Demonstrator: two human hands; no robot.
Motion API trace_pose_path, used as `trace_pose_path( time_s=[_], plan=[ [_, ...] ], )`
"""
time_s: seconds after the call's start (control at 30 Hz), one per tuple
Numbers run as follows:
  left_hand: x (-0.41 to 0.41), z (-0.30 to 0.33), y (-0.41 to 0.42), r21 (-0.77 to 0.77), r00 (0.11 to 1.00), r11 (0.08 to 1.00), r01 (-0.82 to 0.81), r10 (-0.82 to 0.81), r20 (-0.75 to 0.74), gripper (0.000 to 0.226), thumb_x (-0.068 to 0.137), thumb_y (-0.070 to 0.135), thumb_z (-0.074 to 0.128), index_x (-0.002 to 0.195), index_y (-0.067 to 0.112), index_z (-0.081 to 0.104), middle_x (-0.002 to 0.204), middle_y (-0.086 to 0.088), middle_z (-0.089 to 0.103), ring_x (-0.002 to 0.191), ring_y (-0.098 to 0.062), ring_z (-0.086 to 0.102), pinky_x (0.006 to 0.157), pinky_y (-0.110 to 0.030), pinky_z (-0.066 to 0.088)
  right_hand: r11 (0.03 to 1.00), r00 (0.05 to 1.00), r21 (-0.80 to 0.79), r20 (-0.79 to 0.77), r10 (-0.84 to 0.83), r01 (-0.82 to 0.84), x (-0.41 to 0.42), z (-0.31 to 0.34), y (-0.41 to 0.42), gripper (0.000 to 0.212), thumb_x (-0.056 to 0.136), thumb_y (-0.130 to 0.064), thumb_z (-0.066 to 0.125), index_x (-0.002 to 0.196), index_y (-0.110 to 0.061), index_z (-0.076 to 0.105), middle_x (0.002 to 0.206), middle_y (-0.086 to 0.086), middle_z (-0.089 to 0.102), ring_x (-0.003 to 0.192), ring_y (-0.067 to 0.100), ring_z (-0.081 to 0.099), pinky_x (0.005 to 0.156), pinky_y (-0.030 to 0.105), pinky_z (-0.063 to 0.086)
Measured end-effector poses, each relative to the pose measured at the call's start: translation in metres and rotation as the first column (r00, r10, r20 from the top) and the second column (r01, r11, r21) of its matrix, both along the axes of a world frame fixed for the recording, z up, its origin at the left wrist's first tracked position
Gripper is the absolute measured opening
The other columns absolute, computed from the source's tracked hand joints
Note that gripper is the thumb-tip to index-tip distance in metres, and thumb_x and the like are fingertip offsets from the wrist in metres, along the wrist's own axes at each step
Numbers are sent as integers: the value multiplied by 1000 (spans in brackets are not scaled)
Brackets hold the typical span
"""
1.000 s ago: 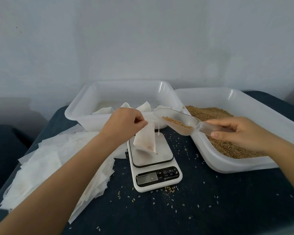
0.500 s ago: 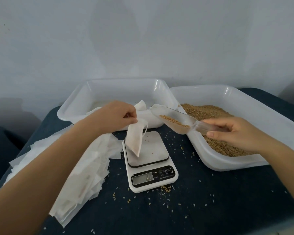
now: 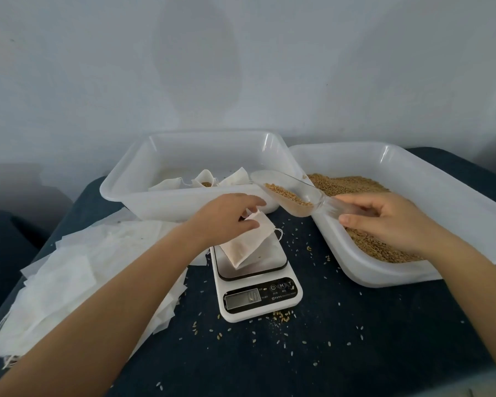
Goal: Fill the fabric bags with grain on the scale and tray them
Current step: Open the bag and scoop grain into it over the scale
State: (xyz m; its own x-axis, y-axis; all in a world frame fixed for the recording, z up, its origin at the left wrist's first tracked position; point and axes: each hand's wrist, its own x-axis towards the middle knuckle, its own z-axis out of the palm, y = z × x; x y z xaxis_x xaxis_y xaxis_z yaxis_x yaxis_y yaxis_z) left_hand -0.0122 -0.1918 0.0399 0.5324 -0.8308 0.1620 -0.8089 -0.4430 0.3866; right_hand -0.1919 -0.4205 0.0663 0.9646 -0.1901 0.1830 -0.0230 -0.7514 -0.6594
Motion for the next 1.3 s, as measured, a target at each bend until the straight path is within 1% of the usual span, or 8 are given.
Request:
trace_pose_path(
  time_s=[0.23, 0.47, 0.8, 0.87, 0.93, 1.07, 1.17, 1.3],
  plan=[
    [1, -5, 16, -139, 997, 987, -81, 79, -15, 38, 86, 30, 64, 122, 25, 56, 108, 11, 59, 86, -3, 52, 78, -16, 38, 999, 1000, -30, 3, -14, 14, 0, 0, 2, 46, 84, -37, 67, 94, -78, 50, 103, -51, 54, 95, -25, 53, 77, 12, 35],
    [-2, -8, 22, -140, 996, 986, -94, 95, -3, 35, 86, 30, 64, 119, 23, 58, 108, 9, 60, 87, -4, 53, 79, -17, 42, 998, 1000, -56, 6, -11, 11, 1, 2, 8, 48, 83, -39, 67, 89, -82, 47, 96, -57, 50, 91, -31, 49, 75, 9, 32],
    [-5, -6, 18, -120, 997, 990, -69, 74, 38, 37, 86, 30, 63, 121, 19, 58, 113, 3, 62, 94, -9, 56, 80, -18, 39, 999, 1000, -32, -5, 3, -4, 0, 3, 6, 48, 83, -38, 66, 90, -82, 47, 99, -53, 53, 93, -26, 52, 75, 12, 35],
    [-5, -5, 15, -98, 997, 993, -61, 65, 34, 37, 88, 30, 61, 124, 21, 56, 116, 3, 60, 98, -10, 56, 82, -18, 39, 1000, 1000, 5, -9, 5, -5, -1, 2, 5, 41, 78, -44, 66, 92, -79, 50, 101, -50, 55, 95, -22, 55, 77, 14, 38],
    [-4, -5, 8, -26, 997, 999, -46, 48, 61, 40, 91, 29, 55, 131, 24, 49, 123, 1, 56, 109, -15, 52, 92, -26, 39, 1000, 1000, 31, -12, 6, -6, -2, 2, 3, 35, 72, -51, 63, 94, -77, 52, 104, -47, 57, 96, -20, 56, 79, 16, 39],
    [-2, -5, -9, 244, 973, 968, -61, 2, 233, 44, 97, 35, 40, 140, 35, 32, 137, -1, 41, 125, -24, 37, 101, -40, 35, 1000, 1000, 21, -14, 5, -5, -6, 1, -2, 41, 80, -39, 66, 96, -75, 54, 105, -43, 60, 94, -17, 59, 77, 16, 41],
    [1, -5, -19, 343, 963, 936, -82, -14, 268, 36, 97, 37, 39, 132, 34, 43, 134, -1, 42, 123, -23, 38, 95, -38, 34, 1000, 1000, 28, -31, 4, -4, -8, 1, -5, 42, 82, -35, 67, 97, -73, 56, 104, -39, 62, 92, -14, 61, 77, 17, 42],
    [1, -2, -16, 252, 957, 966, -48, -29, 290, 24, 95, 29, 46, 113, 24, 61, 119, -1, 50, 109, -21, 46, 90, -34, 39, 1000, 996, 8, -88, 5, -5, -13, 6, -11, 37, 70, -52, 65, 98, -74, 55, 105, -43, 60, 95, -19, 57, 79, 16, 40]
  ],
)
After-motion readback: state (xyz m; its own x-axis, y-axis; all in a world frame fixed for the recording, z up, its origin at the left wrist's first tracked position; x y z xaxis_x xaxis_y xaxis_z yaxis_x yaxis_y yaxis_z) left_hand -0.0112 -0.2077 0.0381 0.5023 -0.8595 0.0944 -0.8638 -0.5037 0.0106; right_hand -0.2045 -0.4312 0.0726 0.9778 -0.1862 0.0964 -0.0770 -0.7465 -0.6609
